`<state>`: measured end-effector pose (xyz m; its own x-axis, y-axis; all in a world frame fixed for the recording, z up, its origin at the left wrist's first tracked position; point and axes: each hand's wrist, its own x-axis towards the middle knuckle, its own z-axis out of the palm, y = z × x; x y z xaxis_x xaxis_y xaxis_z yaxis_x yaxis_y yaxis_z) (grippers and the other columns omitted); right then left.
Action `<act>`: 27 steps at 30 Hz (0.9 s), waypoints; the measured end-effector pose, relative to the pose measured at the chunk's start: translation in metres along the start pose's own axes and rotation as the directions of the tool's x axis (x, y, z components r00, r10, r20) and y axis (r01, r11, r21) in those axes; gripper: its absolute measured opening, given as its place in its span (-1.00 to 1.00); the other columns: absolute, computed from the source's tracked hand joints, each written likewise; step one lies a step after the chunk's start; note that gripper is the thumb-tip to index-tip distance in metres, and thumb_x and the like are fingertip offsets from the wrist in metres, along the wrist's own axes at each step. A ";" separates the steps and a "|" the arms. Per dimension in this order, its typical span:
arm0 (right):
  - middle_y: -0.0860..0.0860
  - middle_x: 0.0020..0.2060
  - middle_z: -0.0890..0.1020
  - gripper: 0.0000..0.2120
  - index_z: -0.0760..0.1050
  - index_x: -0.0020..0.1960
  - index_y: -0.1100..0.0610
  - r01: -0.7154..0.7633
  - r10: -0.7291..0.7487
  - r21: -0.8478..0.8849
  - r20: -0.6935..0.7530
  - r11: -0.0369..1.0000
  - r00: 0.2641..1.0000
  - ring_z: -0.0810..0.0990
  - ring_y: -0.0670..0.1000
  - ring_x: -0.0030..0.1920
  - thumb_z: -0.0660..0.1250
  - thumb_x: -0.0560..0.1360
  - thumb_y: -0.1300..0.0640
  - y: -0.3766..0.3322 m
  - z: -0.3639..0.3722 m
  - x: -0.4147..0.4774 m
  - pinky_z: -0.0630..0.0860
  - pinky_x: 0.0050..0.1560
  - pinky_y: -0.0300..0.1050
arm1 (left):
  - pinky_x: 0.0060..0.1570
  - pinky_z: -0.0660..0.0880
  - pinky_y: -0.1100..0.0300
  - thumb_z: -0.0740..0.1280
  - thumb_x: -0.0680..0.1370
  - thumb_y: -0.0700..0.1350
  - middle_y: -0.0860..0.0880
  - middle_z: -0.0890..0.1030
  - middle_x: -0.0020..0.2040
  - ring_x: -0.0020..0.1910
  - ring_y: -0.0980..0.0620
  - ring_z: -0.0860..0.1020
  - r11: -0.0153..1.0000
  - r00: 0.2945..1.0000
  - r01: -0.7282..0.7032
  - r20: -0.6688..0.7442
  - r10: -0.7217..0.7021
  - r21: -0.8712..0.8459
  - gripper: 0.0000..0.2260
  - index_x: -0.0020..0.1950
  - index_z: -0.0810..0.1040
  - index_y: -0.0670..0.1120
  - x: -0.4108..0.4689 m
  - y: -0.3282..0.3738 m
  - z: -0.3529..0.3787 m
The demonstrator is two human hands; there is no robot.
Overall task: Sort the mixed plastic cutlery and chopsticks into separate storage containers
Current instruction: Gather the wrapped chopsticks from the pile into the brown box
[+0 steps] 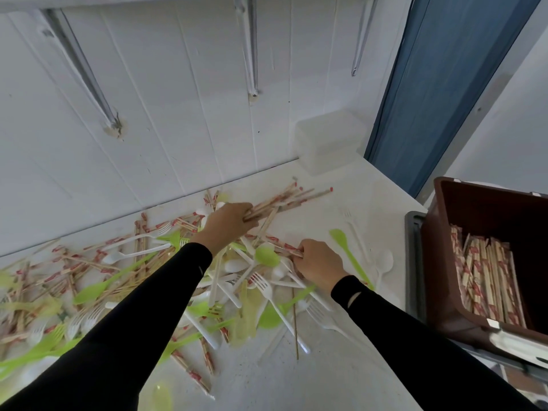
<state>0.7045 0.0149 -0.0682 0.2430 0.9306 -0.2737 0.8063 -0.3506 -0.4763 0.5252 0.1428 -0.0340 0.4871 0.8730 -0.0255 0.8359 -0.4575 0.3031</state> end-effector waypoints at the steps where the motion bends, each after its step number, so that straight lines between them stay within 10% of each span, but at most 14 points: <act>1: 0.01 -0.09 0.66 -0.82 0.49 -0.02 0.07 0.000 0.000 -0.009 0.003 1.000 1.000 0.61 0.10 -0.07 0.20 0.57 -0.02 0.001 0.001 0.000 0.47 -0.12 -0.08 | -0.27 0.41 0.14 0.40 0.54 0.04 0.04 0.51 -0.30 -0.23 -0.04 0.55 0.996 1.000 0.024 -0.001 -0.024 -0.089 -0.82 -0.12 0.49 -0.03 0.001 -0.001 -0.005; 11: 0.03 -0.17 0.66 -0.70 0.55 -0.13 0.11 -0.027 0.024 0.014 0.156 1.000 0.987 0.64 0.10 -0.09 0.35 0.46 -0.14 -0.007 -0.001 0.006 0.50 -0.08 -0.10 | -0.20 0.30 0.28 0.32 0.59 0.10 0.08 0.41 -0.41 -0.37 0.08 0.40 0.961 0.994 0.050 -0.078 -0.074 -0.272 -0.71 -0.27 0.43 0.01 -0.012 -0.003 -0.019; 14: 0.01 -0.31 0.60 -0.77 0.53 -0.23 0.12 -0.030 0.018 0.059 0.195 0.998 0.981 0.65 0.12 -0.11 0.43 0.40 -0.05 -0.012 -0.004 0.006 0.46 -0.17 -0.13 | 0.16 0.28 0.21 0.24 0.64 -0.06 0.23 0.58 -0.29 -0.17 0.19 0.55 0.937 0.991 0.086 -0.065 -0.114 -0.339 -0.87 -0.07 0.52 0.10 -0.015 0.002 -0.019; 19: -0.04 -0.37 0.54 -0.60 0.43 -0.31 0.09 -0.022 0.007 0.066 0.226 0.998 0.974 0.54 0.02 -0.27 0.49 0.35 -0.20 -0.011 -0.002 0.003 0.41 -0.26 -0.15 | -0.13 0.49 0.24 0.12 0.62 -0.36 0.05 0.65 -0.07 -0.24 0.16 0.61 0.707 0.993 -0.073 -0.120 -0.016 -0.703 -0.68 0.25 0.43 -0.01 -0.021 0.005 -0.026; 22: -0.05 -0.41 0.53 -0.51 0.41 -0.34 0.09 -0.022 -0.025 0.164 0.275 0.986 0.961 0.51 -0.03 -0.33 0.55 0.27 -0.26 -0.013 -0.004 0.000 0.38 -0.28 -0.16 | -0.26 0.45 0.33 0.18 0.65 -0.23 0.07 0.67 -0.10 -0.36 0.17 0.55 0.777 0.991 -0.104 -0.133 0.027 -0.621 -0.72 0.34 0.41 -0.01 -0.023 0.008 -0.033; 27: 0.00 -0.31 0.60 -0.56 0.47 -0.27 0.11 -0.035 0.007 0.138 0.197 0.990 0.980 0.60 0.04 -0.22 0.49 0.33 -0.26 -0.012 0.000 -0.001 0.45 -0.28 -0.15 | -0.27 0.54 0.16 0.28 0.61 0.12 -0.03 0.70 -0.27 -0.39 0.05 0.57 0.730 0.997 0.060 -0.002 -0.083 -0.681 -0.68 -0.10 0.61 -0.11 -0.032 0.011 -0.039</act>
<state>0.6947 0.0185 -0.0626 0.1376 0.8893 -0.4360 0.7151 -0.3938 -0.5776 0.5089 0.1167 0.0070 0.4152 0.9084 -0.0487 0.4668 -0.1668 0.8685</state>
